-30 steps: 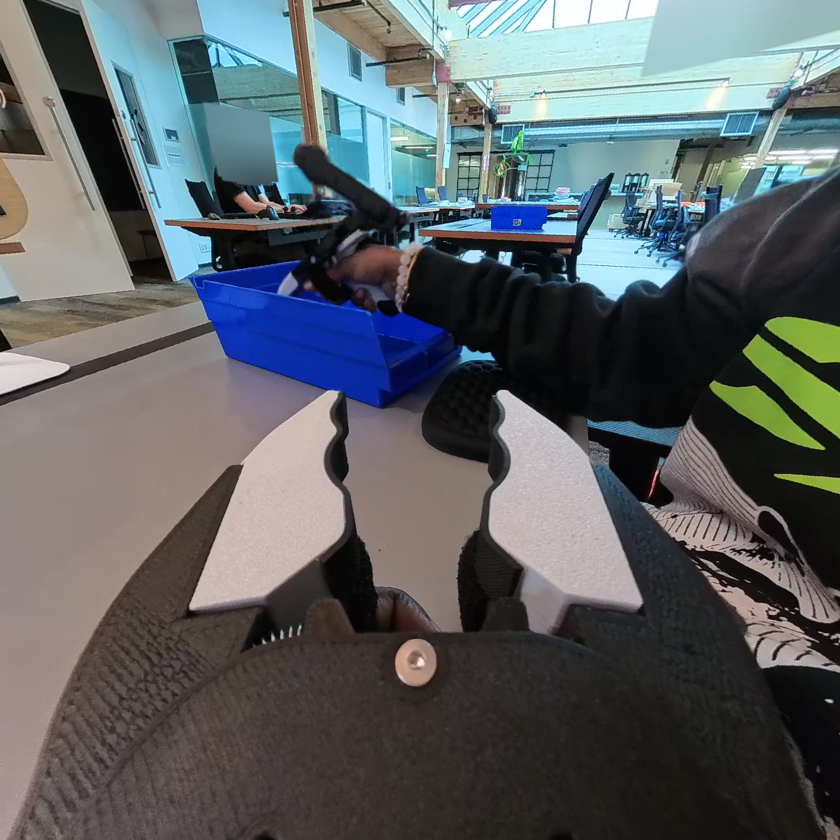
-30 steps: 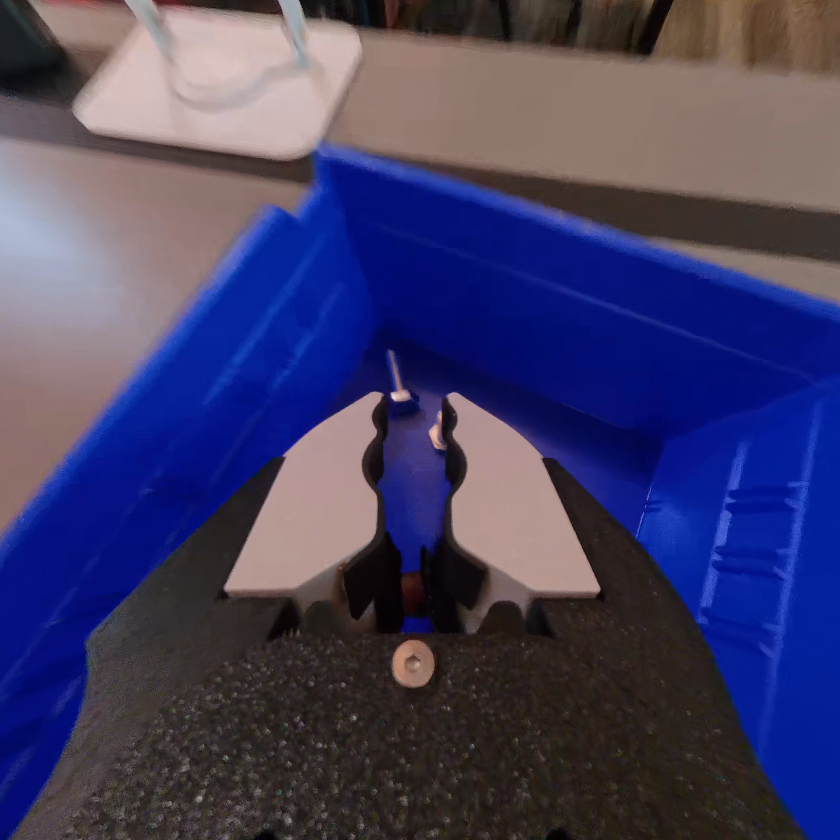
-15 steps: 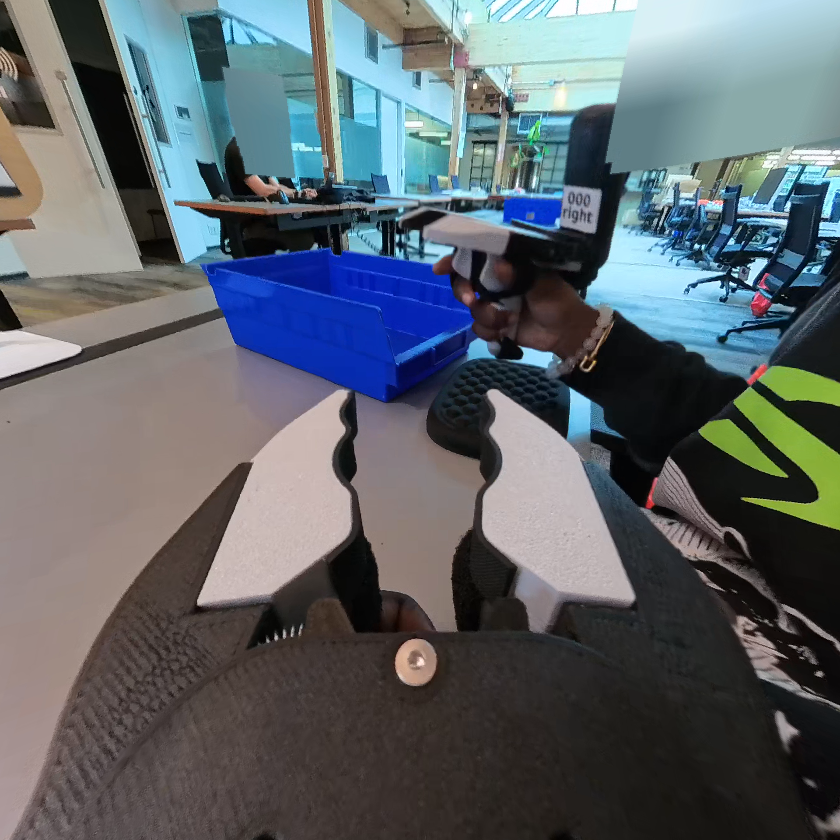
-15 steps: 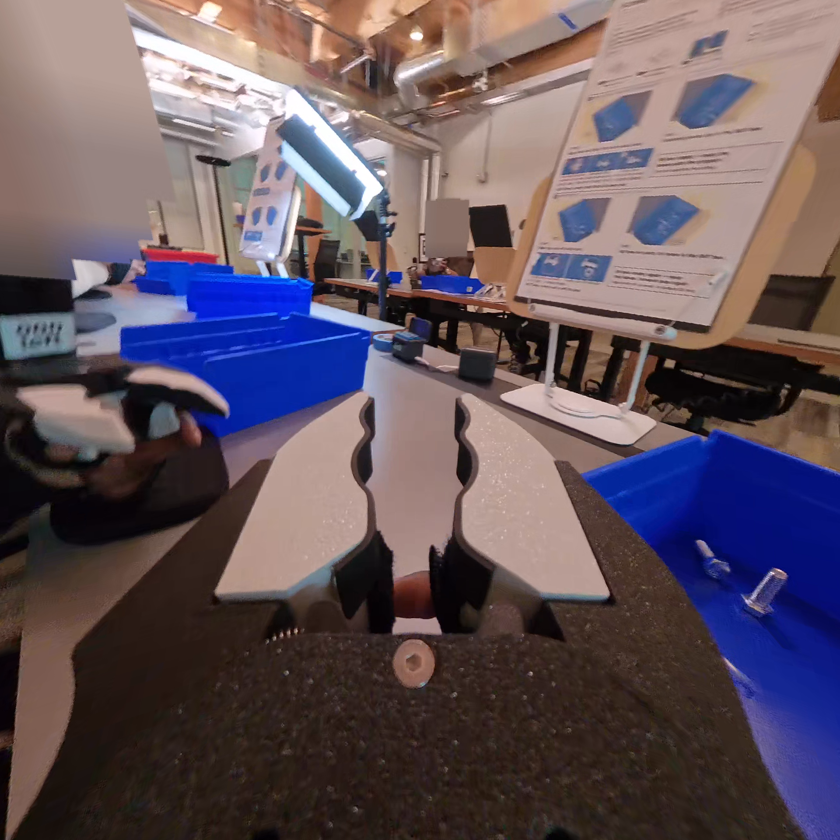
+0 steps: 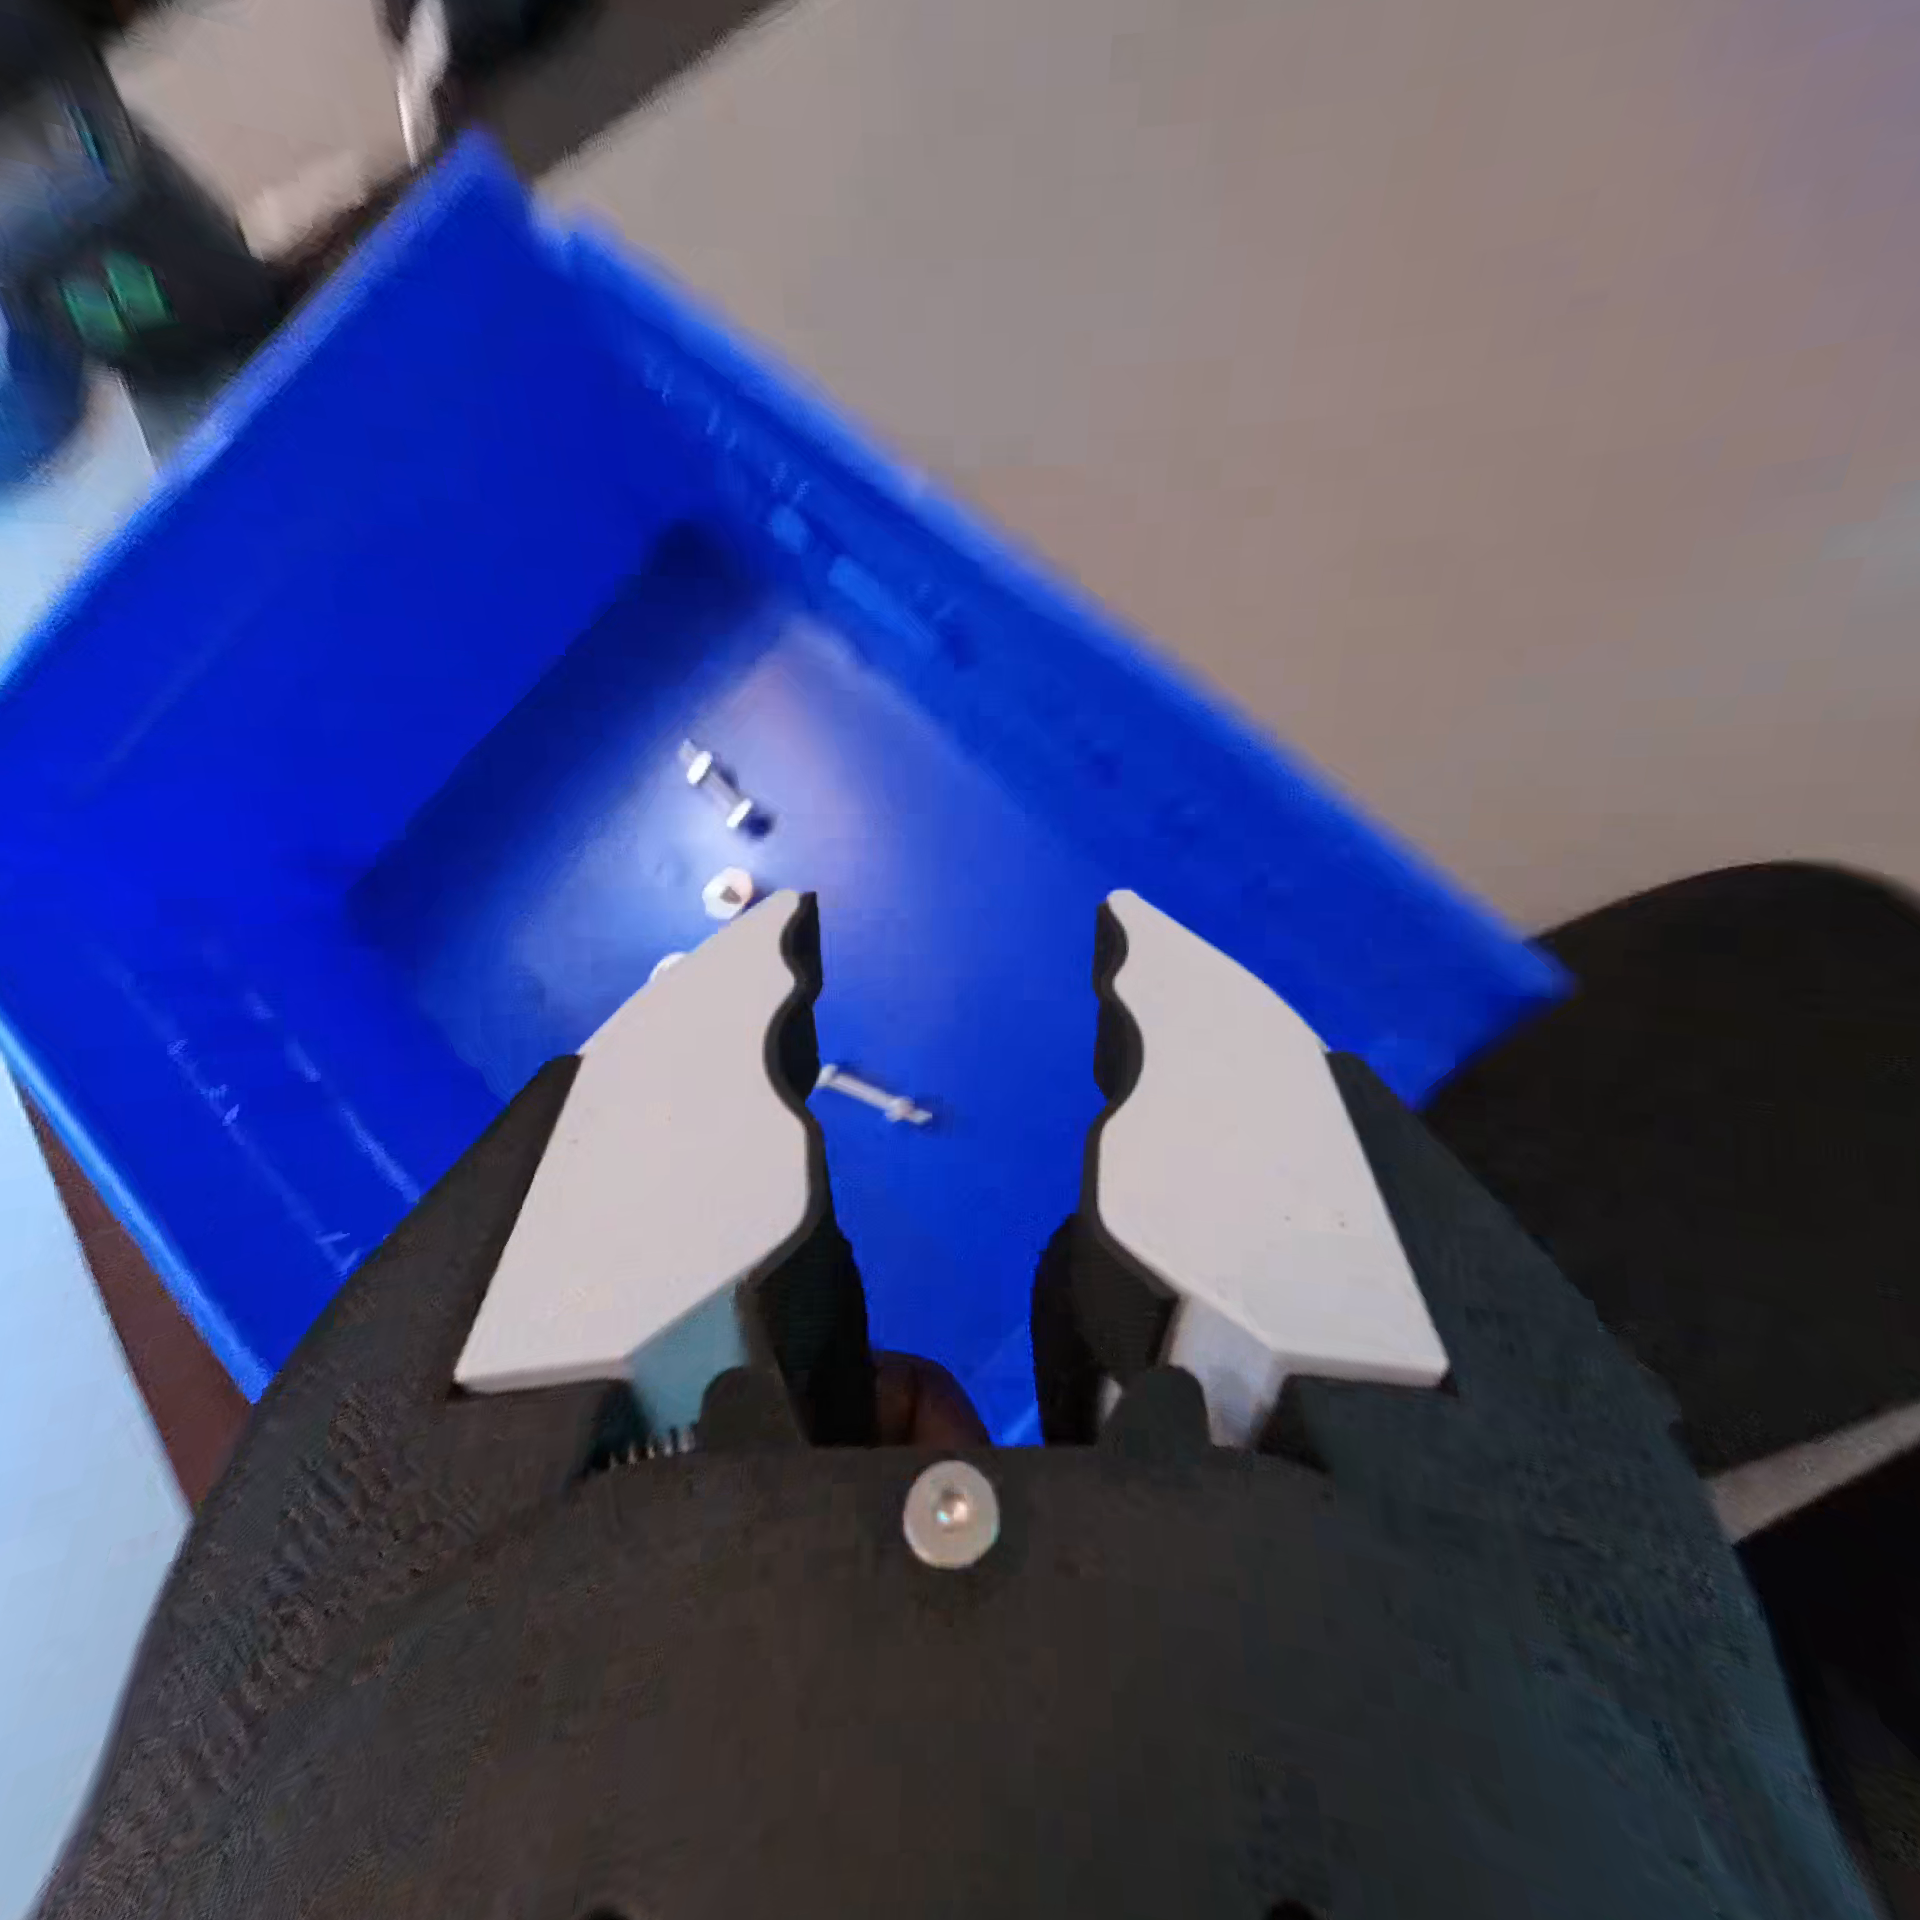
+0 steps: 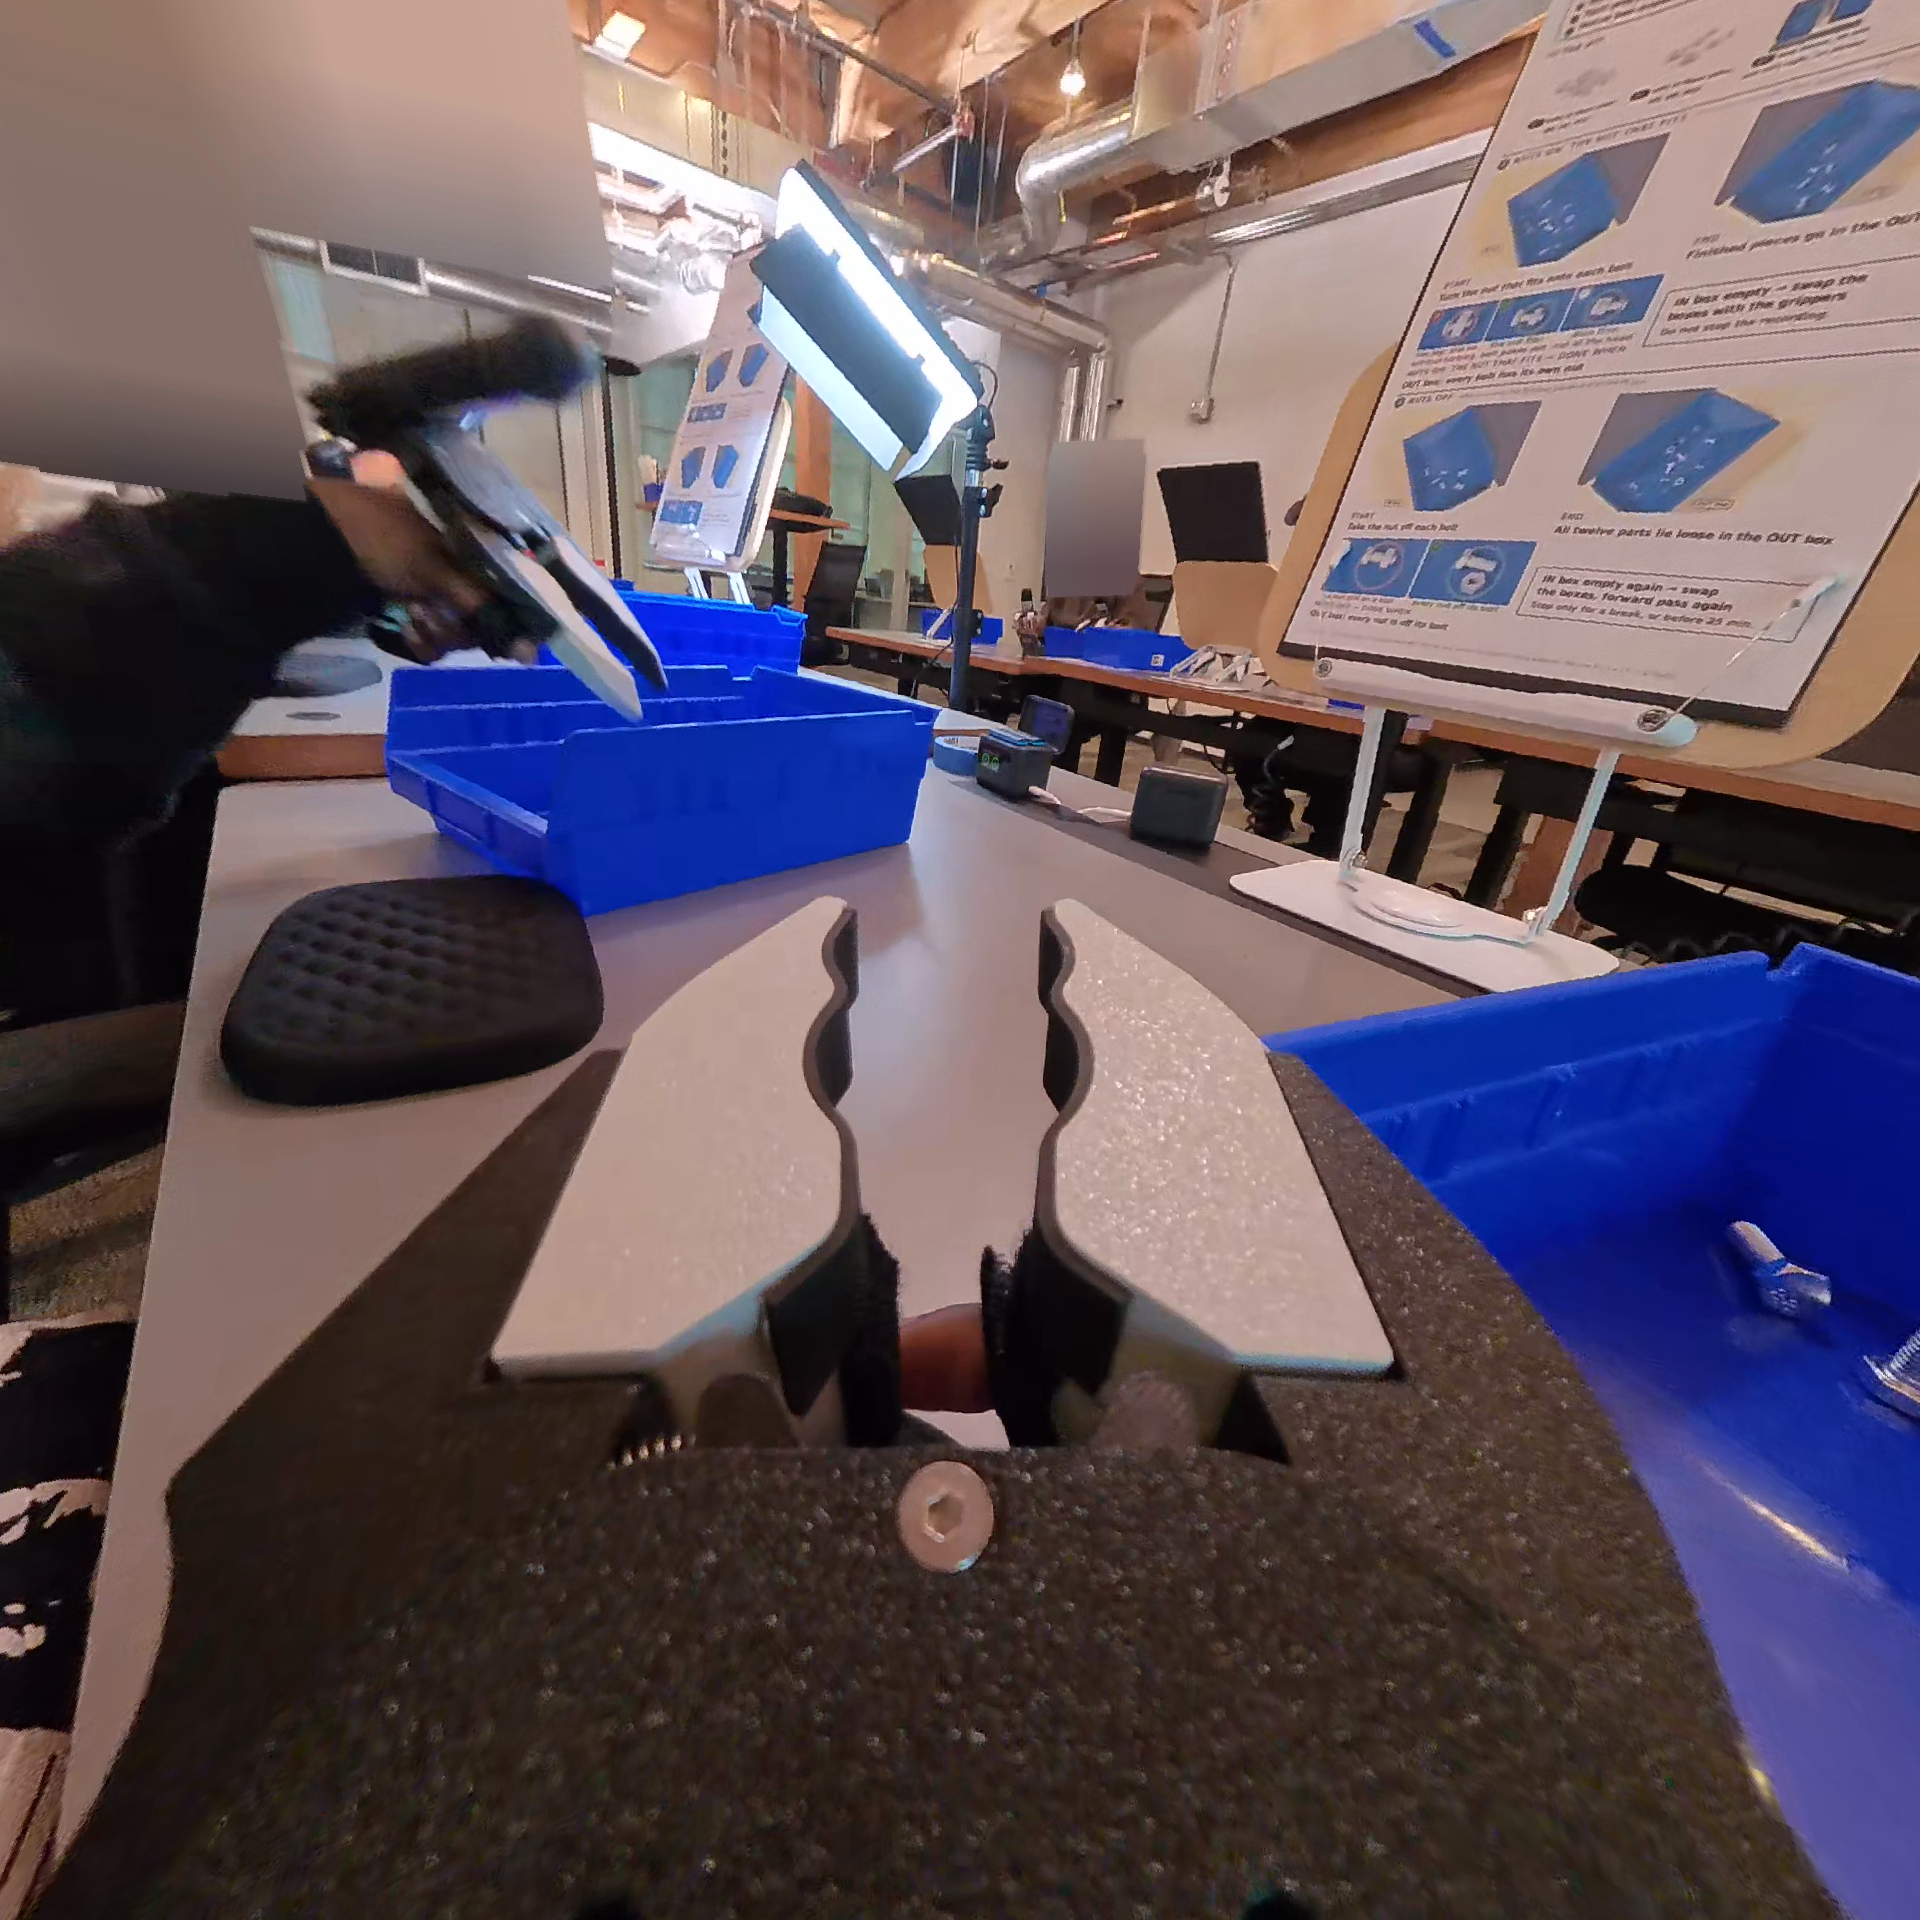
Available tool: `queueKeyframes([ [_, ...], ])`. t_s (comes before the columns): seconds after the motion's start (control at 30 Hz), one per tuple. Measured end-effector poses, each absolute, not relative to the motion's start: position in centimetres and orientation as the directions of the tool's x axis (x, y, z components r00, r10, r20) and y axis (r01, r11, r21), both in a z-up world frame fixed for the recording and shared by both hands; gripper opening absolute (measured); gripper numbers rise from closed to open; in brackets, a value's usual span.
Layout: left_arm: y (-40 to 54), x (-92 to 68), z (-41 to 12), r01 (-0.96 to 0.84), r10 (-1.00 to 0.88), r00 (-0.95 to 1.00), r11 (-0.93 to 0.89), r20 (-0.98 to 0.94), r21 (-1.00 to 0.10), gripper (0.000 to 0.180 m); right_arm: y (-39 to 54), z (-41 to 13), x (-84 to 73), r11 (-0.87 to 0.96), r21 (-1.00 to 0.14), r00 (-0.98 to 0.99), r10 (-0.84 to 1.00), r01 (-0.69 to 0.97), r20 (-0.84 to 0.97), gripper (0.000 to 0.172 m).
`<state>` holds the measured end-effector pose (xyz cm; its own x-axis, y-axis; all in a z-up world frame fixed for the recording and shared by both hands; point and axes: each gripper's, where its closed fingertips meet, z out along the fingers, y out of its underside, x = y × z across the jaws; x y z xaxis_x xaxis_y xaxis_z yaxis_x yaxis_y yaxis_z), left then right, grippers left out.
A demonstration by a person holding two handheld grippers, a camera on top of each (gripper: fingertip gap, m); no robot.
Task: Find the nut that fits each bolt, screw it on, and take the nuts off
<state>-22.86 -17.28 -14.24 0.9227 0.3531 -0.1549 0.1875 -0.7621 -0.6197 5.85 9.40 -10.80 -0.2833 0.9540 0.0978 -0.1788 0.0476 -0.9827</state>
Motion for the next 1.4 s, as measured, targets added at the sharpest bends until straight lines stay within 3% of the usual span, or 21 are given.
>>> queueKeyframes([
  [0.1,-18.8,-27.5,-18.3,0.262,0.38,0.904,-0.855,-0.197,-0.448,0.049,9.5,-10.7,5.9,0.036,-0.982,-0.285,0.954,-0.185,0.088,0.033],
  [0.17,-18.7,-29.0,-20.0,0.262,0.364,0.911,-0.874,-0.193,-0.409,0.045,9.5,-10.8,5.9,0.035,-0.983,-0.289,0.953,-0.18,0.087,0.033],
  [0.5,-18.2,-31.0,-22.8,0.261,0.324,0.934,-0.906,-0.15,-0.334,0.034,9.5,-10.9,5.9,0.028,-0.984,-0.293,0.953,-0.178,0.08,0.034],
  [0.63,-18.7,-31.2,-23.3,0.269,0.32,0.935,-0.92,-0.152,-0.286,0.016,9.5,-10.9,5.8,0.03,-0.984,-0.292,0.953,-0.178,0.082,0.034],
  [0.83,-18.4,-30.0,-20.2,0.263,0.338,0.926,-0.897,-0.167,-0.355,0.016,9.6,-10.8,5.8,0.027,-0.983,-0.293,0.953,-0.18,0.08,0.033],
  [0.97,-16.2,-25.3,-14.8,0.15,0.255,0.952,-0.871,-0.17,-0.468,0.016,9.5,-10.9,5.8,0.031,-0.984,-0.295,0.952,-0.175,0.082,0.034],
  [1.1,-12.3,-17.1,-11.4,-0.1,0.011,0.979,-0.844,-0.203,-0.527,0.016,9.5,-11.0,5.7,0.036,-0.984,-0.294,0.952,-0.174,0.086,0.034],
  [1.4,-4.8,-2.0,-18.1,-0.467,-0.431,0.883,-0.779,-0.184,-0.419,0.016,9.3,-11.1,5.7,0.043,-0.985,-0.296,0.951,-0.168,0.093,0.033],
])
